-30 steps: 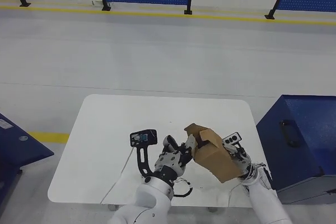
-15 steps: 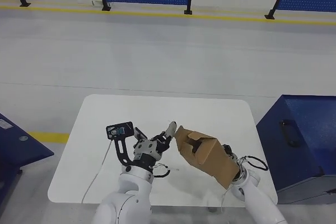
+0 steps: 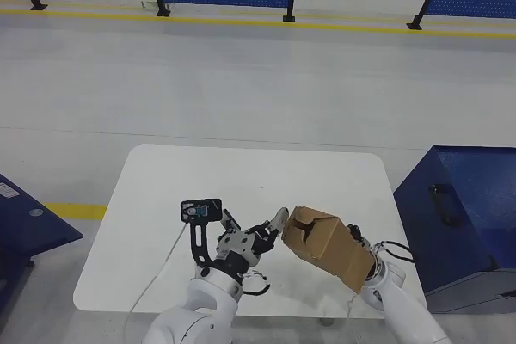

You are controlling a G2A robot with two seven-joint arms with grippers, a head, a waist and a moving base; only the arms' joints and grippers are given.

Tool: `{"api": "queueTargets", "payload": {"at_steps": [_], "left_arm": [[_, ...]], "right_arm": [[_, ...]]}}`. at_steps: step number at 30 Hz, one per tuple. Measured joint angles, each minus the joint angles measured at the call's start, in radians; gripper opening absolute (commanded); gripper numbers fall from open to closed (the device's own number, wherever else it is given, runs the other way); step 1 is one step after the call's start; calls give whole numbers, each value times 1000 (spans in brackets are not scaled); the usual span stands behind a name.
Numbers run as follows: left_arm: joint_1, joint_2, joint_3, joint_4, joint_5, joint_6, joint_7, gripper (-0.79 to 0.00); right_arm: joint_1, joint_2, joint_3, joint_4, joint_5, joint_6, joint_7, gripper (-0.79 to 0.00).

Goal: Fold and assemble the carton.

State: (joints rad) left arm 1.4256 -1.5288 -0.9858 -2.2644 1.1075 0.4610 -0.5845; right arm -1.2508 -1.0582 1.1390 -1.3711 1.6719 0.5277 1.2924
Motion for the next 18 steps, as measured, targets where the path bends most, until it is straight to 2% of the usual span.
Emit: {"api": "queueTargets", "payload": {"at_steps": [18], "left_arm": [[-18,1,74,37,132,4,-108,0]], "right_arm": [[41,53,-79,25,29,-45,45,-785]]}}
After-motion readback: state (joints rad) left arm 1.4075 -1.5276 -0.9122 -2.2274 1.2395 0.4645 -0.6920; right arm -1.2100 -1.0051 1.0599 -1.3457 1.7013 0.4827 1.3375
